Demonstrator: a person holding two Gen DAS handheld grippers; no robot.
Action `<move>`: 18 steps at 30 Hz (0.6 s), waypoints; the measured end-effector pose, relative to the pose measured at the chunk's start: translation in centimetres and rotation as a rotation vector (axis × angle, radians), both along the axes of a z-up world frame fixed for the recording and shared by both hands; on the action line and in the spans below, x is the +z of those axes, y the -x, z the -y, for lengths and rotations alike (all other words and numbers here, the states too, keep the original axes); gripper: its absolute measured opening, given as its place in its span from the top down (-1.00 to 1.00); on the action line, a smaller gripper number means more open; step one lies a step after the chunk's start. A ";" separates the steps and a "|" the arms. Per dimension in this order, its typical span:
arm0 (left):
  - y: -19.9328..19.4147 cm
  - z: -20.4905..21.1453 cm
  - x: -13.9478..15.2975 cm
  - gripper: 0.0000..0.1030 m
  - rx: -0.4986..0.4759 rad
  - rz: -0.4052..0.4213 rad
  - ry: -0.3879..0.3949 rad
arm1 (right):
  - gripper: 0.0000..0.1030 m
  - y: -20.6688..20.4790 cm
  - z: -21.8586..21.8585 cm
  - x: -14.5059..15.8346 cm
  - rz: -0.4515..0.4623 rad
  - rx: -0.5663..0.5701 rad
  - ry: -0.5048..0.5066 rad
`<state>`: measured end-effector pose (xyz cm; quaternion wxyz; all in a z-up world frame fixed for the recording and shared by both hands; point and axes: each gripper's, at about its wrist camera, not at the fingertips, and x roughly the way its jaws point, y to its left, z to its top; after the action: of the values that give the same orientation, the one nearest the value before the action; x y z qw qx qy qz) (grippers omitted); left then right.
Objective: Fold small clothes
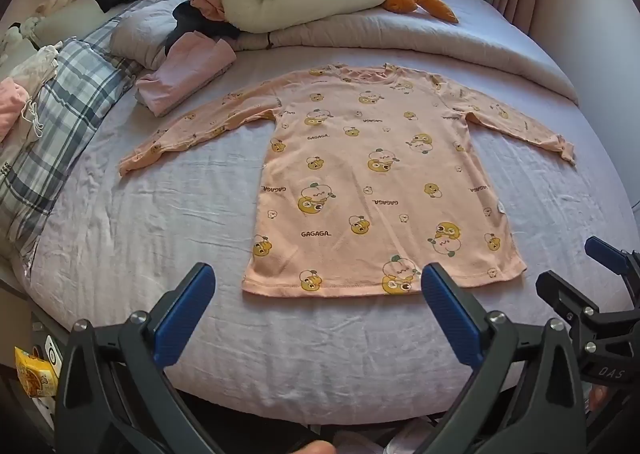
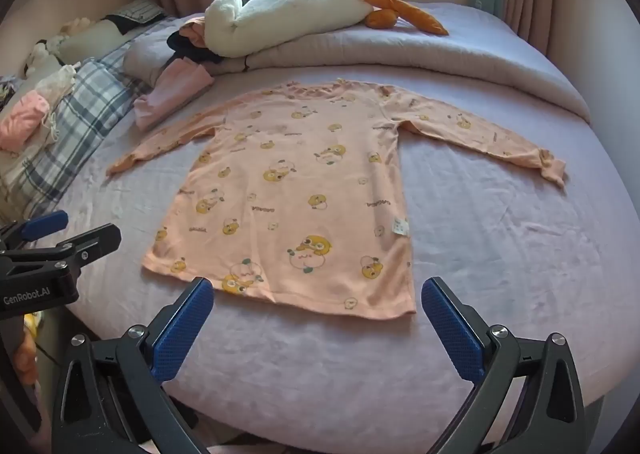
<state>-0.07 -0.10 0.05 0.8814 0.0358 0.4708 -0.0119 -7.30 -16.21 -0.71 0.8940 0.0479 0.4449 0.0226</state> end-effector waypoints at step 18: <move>0.3 0.0 -0.3 -1.00 0.002 0.009 -0.003 | -1.00 0.0 -0.1 0.0 -0.002 0.001 -0.012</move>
<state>-0.34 -0.10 -0.22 0.8834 0.0364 0.4670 -0.0100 -7.34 -16.14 -0.76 0.8933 0.0529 0.4456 0.0256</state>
